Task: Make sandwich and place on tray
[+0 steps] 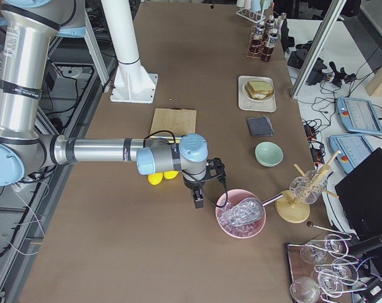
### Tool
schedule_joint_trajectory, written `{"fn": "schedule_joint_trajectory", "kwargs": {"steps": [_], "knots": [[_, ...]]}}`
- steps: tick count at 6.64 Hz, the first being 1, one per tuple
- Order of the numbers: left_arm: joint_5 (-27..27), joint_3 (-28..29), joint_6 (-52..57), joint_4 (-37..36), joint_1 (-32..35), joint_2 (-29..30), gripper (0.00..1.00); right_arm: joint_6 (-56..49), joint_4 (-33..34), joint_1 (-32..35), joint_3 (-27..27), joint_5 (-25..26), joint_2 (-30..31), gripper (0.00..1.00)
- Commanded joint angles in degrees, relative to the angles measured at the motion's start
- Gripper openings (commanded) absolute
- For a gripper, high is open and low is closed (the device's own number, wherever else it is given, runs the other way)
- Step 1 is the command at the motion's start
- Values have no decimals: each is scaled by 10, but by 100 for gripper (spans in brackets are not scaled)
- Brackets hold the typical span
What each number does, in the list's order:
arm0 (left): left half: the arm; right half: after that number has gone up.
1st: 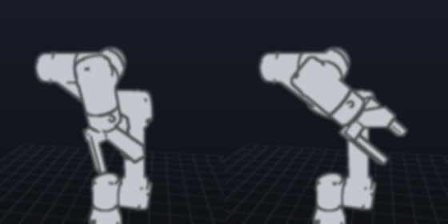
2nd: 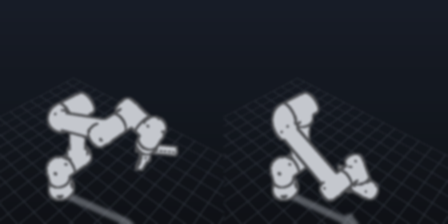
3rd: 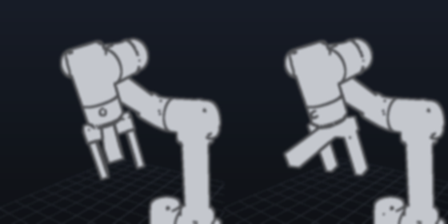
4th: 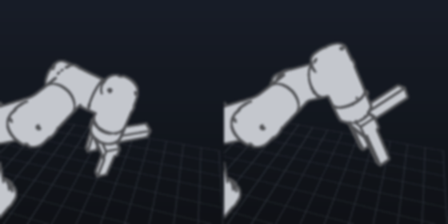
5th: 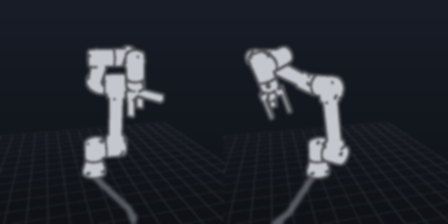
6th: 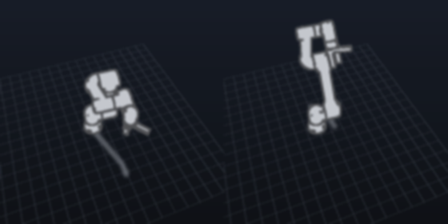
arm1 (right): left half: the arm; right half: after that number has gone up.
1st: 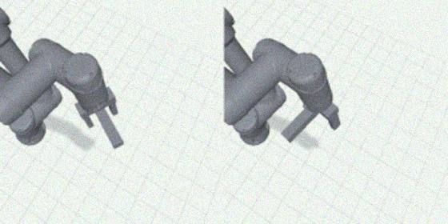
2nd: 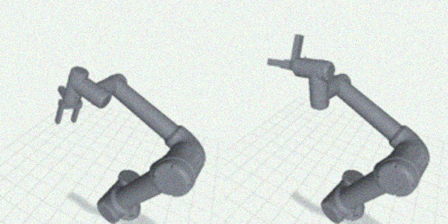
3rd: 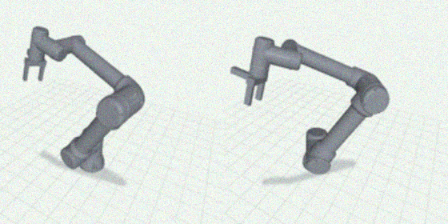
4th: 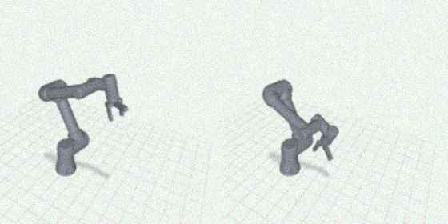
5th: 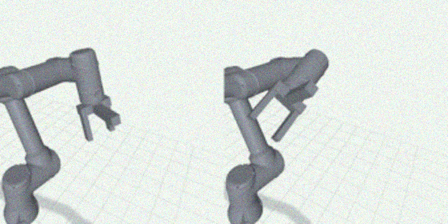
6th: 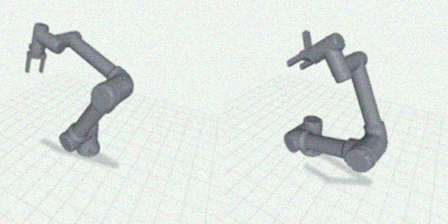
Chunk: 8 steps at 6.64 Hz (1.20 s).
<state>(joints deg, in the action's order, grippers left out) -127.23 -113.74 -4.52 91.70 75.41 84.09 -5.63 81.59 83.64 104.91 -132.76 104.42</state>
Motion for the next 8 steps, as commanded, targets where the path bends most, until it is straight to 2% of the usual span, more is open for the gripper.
{"fn": "schedule_joint_trajectory", "kwargs": {"steps": [1,3,4,5,6,8], "knots": [[0,60,67,-3,57,-8,98,-21,-5,10,-2,4,24,100],[1,158,68,-4,79,57,98,-36,-6,14,2,4,47,100],[-5,166,70,-4,102,52,98,-36,-4,14,0,4,47,100],[-87,176,102,-11,124,27,98,-36,0,13,-1,6,47,100],[-146,176,104,-26,129,20,98,-35,1,14,5,5,45,100],[-144,144,104,-21,129,-18,98,-35,1,19,5,5,39,100]]}}
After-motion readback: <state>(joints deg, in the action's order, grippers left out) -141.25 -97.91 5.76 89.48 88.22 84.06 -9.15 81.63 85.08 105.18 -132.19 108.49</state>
